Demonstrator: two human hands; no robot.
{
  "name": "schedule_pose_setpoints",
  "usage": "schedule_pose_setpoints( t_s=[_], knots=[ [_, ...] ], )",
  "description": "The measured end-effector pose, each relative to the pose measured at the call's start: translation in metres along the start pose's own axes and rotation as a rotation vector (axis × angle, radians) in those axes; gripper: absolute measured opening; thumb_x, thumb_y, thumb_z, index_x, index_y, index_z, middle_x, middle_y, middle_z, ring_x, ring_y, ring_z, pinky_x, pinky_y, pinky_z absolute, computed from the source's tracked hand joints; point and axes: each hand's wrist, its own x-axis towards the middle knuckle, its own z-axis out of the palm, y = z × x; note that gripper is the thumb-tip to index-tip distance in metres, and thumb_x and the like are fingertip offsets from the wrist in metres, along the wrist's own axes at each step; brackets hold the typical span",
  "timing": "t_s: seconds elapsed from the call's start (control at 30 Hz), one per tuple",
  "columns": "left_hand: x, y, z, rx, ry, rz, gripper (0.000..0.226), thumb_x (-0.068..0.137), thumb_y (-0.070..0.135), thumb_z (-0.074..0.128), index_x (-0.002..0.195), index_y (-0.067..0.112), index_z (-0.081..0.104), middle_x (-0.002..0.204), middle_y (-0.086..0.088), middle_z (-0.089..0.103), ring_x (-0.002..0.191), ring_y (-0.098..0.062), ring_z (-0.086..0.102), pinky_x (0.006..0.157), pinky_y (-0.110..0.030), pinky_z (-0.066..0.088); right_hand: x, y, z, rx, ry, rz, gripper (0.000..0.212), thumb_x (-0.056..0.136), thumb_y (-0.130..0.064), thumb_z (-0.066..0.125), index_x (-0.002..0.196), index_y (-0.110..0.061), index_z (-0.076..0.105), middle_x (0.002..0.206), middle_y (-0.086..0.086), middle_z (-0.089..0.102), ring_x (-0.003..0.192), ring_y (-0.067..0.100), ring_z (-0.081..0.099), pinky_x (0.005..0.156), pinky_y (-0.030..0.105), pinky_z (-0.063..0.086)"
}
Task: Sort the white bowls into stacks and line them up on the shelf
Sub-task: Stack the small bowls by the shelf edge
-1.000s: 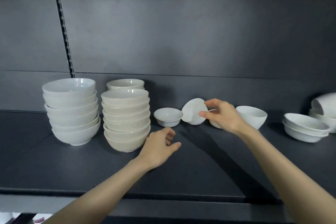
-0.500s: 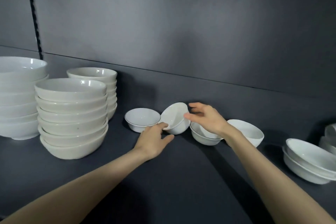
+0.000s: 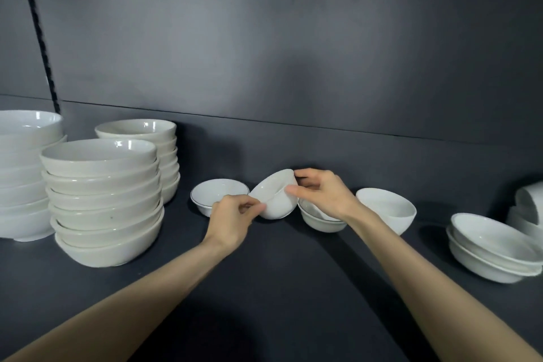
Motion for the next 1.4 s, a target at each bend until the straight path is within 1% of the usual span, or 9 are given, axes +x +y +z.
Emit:
schedule_pose_setpoints(
  t_s=[0.37,0.57,0.73,0.9,1.0,1.1,1.2,1.3,1.4],
  knots=[
    [-0.013,0.055,-0.015,-0.128,-0.092,0.254,0.011,0.085,0.018,0.070,0.075,0.016,0.072,0.065,0.015,0.068,0.062,0.000,0.057,0.074,-0.026,0.051,-0.060,-0.039,-0.038,0.130,0.224,-0.015,0.027,0.082,-0.028,0.073,0.108,-0.024,0.068,0.084,-0.008,0.068,0.076,0.006,0.062,0.080,0.022,0.049],
    [-0.034,0.097,0.025,-0.241,-0.221,0.329,0.014,0.084,0.019,0.071,0.072,0.025,0.071,0.070,0.014,0.069,0.068,-0.001,0.060,0.080,-0.028,0.050,-0.124,-0.032,-0.088,0.218,0.348,0.064,0.036,0.083,-0.025,0.073,0.116,-0.014,0.064,0.113,-0.006,0.068,0.102,0.010,0.066,0.084,0.029,0.057],
    [-0.062,0.142,0.076,-0.357,-0.312,0.368,0.006,0.082,0.017,0.074,0.082,0.022,0.072,0.077,0.006,0.071,0.074,-0.005,0.064,0.074,-0.020,0.051,-0.187,-0.018,-0.138,0.170,0.505,0.090,0.036,0.079,-0.022,0.076,0.111,-0.011,0.065,0.109,-0.001,0.070,0.097,0.015,0.068,0.081,0.028,0.058],
    [-0.093,0.191,0.134,-0.477,-0.408,0.338,0.042,0.080,0.015,0.075,0.117,0.025,0.058,0.086,0.008,0.069,0.077,0.000,0.067,0.074,-0.010,0.049,-0.246,0.003,-0.195,0.059,0.603,0.124,0.041,0.074,-0.029,0.081,0.108,-0.012,0.067,0.105,-0.003,0.072,0.096,0.024,0.068,0.092,0.047,0.052],
    [-0.111,0.219,0.172,-0.575,-0.419,0.251,0.065,0.077,0.015,0.078,0.133,0.016,0.045,0.093,0.010,0.067,0.083,0.003,0.065,0.076,-0.013,0.050,-0.278,0.015,-0.232,0.027,0.639,0.131,0.043,0.073,-0.027,0.081,0.110,-0.012,0.066,0.107,-0.003,0.070,0.101,0.016,0.066,0.090,0.029,0.052],
    [-0.133,0.248,0.210,-0.611,-0.420,0.272,0.042,0.077,0.011,0.077,0.116,0.013,0.060,0.094,0.009,0.068,0.082,0.006,0.066,0.076,-0.011,0.050,-0.309,0.025,-0.273,-0.009,0.631,0.122,0.042,0.074,-0.025,0.081,0.110,-0.013,0.064,0.105,-0.005,0.069,0.095,0.013,0.067,0.076,0.016,0.052],
    [-0.152,0.276,0.246,-0.660,-0.415,0.315,0.026,0.080,0.003,0.073,0.099,0.018,0.065,0.089,0.010,0.068,0.077,0.009,0.065,0.070,-0.006,0.048,-0.332,0.041,-0.310,-0.016,0.639,0.116,0.041,0.074,-0.027,0.080,0.109,-0.015,0.064,0.107,-0.008,0.068,0.093,0.013,0.068,0.073,0.016,0.051],
    [-0.158,0.295,0.280,-0.679,-0.417,0.297,0.029,0.080,0.009,0.074,0.105,0.022,0.066,0.099,0.006,0.070,0.090,0.001,0.066,0.073,-0.008,0.049,-0.345,0.058,-0.339,-0.049,0.643,0.118,0.040,0.075,-0.030,0.079,0.111,-0.017,0.064,0.109,-0.010,0.066,0.090,0.008,0.067,0.079,0.023,0.053],
    [-0.157,0.313,0.305,-0.672,-0.433,0.281,0.037,0.082,0.013,0.074,0.117,0.019,0.065,0.109,0.003,0.070,0.098,-0.004,0.065,0.075,-0.009,0.049,-0.347,0.076,-0.364,-0.047,0.645,0.097,0.041,0.077,-0.028,0.078,0.113,-0.015,0.065,0.108,-0.012,0.065,0.086,-0.006,0.062,0.069,0.010,0.051]
  ],
)
